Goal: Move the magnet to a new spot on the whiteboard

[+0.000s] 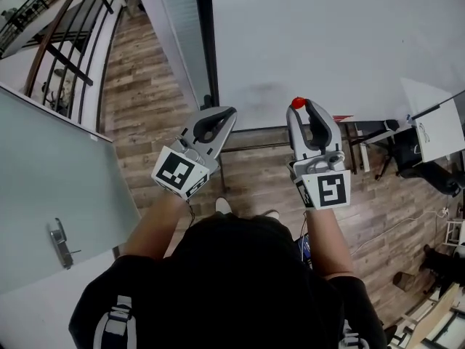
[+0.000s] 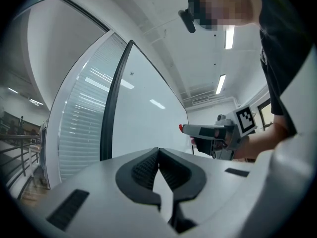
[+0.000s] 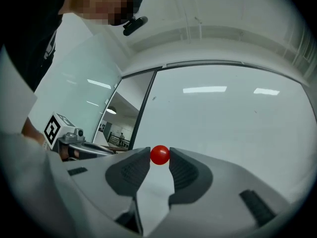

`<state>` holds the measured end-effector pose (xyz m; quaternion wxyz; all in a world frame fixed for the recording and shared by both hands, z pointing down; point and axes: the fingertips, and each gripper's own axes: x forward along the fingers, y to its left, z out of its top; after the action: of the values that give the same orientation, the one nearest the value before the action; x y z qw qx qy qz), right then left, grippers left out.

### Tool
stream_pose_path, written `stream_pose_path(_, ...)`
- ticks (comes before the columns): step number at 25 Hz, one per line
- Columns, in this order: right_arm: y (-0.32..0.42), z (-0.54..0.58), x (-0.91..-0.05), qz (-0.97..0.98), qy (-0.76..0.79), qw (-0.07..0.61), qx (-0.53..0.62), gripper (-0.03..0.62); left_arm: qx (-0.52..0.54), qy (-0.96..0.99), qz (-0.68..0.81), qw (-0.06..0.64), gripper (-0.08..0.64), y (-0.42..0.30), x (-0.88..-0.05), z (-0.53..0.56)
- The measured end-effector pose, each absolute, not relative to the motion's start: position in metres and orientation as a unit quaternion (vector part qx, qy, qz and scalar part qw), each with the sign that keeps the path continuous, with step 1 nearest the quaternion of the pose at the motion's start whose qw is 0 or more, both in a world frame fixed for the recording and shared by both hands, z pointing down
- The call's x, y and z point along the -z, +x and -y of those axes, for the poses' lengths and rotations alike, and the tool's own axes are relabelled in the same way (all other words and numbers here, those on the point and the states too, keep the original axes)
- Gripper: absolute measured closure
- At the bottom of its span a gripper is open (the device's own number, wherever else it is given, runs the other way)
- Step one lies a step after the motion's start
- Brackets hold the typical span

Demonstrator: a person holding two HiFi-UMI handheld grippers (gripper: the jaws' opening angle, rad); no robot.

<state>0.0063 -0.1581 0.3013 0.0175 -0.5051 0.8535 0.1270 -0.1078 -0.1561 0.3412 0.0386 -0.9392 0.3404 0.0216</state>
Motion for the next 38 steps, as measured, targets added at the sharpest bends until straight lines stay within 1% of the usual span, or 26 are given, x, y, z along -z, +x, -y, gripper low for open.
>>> stream_pose_path(17, 0.071, 0.123, -0.348, -0.895, -0.442, 0.011, -0.06, 0.476, 0.005, -0.931, -0.362, 0.046, 0.555, -0.026, -0.349, 0.116)
stream_pose_path(31, 0.093, 0.111, -0.371, -0.906, -0.423, 0.004, -0.021, 0.476, 0.013, -0.93, -0.365, 0.039, 0.555, 0.001, -0.363, 0.108)
stream_pose_path(38, 0.109, 0.107, -0.372, -0.904, -0.427, 0.013, -0.01, 0.475, 0.012, -0.933, -0.359, 0.036, 0.555, 0.016, -0.364, 0.104)
